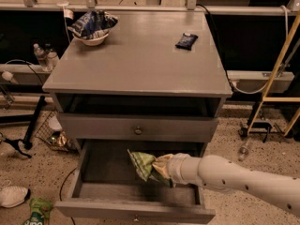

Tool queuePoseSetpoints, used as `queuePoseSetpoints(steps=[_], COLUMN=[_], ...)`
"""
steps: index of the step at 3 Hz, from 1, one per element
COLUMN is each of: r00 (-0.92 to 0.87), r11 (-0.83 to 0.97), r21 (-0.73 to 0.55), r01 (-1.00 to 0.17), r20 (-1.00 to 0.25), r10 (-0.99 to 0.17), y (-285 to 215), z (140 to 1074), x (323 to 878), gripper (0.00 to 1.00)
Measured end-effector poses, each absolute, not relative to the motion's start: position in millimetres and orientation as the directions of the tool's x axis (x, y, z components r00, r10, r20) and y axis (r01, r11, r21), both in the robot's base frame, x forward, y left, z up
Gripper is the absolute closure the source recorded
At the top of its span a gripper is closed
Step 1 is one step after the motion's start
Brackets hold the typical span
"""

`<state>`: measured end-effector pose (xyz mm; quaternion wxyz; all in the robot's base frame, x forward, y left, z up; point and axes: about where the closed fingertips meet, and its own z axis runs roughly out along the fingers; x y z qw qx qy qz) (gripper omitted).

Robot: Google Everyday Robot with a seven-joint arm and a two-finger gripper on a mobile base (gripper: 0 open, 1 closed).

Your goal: Pick green jalapeno chip bag from middle drawer and place on counter

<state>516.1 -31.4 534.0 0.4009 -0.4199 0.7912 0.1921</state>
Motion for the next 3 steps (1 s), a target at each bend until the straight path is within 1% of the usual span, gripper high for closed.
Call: queuePoseSetpoints(steps=[1, 2, 3], r00=[-0.293, -0.31, -0.27], r11=[0.587, 0.623, 0.611], r21=[-0.122, -0.197, -0.283], r01=[-0.8, -0.757, -0.74], r20=[-0.776, -0.732, -0.707], r10=[-0.559, -0.607, -0.654], y=[-44.7, -64.2, -72.5], z=[569.2, 594.6, 628.0], x=[510.2, 495.6, 490.4], gripper=[1.0, 1.0, 1.0])
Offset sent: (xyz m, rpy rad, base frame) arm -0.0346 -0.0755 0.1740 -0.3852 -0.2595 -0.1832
